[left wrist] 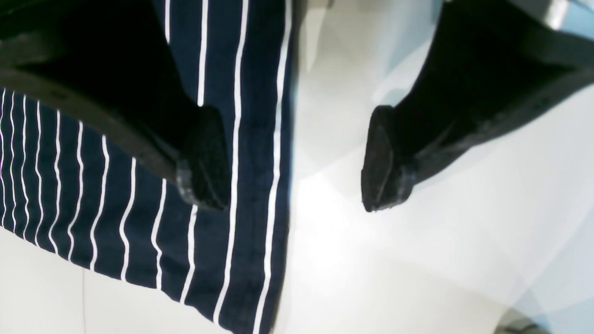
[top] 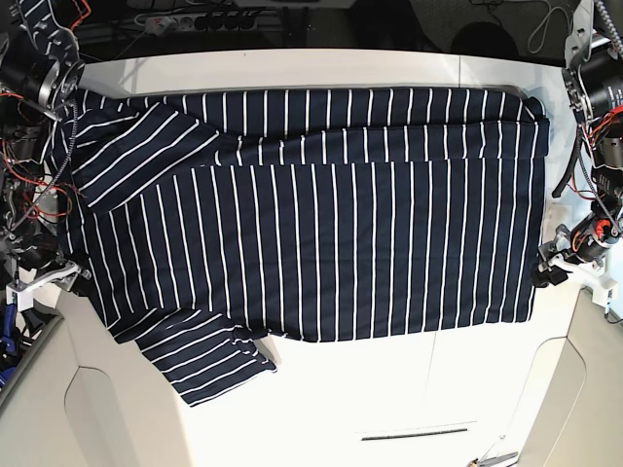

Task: Fold the T-shirt properly
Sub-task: 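Reach both grippers to the hem corners of the shirt and grasp, then lift the hem with both grippers and fold it toward the collar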

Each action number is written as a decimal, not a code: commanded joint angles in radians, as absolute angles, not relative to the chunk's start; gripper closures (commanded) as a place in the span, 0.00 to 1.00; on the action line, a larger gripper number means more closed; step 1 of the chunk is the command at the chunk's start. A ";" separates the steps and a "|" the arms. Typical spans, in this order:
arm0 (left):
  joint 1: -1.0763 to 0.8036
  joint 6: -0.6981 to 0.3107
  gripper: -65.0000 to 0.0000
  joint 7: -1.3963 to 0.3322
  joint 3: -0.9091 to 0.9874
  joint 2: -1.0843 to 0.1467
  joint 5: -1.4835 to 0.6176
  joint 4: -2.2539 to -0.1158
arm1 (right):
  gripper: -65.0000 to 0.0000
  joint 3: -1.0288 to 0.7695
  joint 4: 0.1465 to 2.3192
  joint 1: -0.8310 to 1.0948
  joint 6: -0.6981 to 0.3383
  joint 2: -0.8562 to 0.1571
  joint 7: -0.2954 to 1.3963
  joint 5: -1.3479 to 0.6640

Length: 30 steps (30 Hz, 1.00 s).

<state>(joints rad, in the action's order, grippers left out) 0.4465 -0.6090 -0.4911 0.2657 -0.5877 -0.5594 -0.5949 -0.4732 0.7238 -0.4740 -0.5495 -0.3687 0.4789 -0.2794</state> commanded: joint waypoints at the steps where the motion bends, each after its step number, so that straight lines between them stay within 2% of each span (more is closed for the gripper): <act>1: 0.468 -0.614 0.27 -0.503 0.268 -0.607 -0.581 -0.604 | 0.43 -0.475 0.728 -0.501 -0.553 -0.388 0.442 -0.289; 7: 0.468 -0.671 0.27 -0.528 0.268 -0.581 -0.620 -0.604 | 0.43 -0.475 0.673 -0.501 -0.553 -0.388 0.378 -0.220; 20: 0.468 -0.670 0.27 -0.528 0.268 -0.533 -0.617 -0.604 | 0.43 -0.472 0.581 -0.505 -0.567 -0.379 0.332 -0.208; 30: 0.476 -0.670 0.27 -0.527 0.268 -0.523 -0.618 -0.604 | 0.43 -0.344 0.581 -0.536 -0.572 -0.379 0.332 -0.236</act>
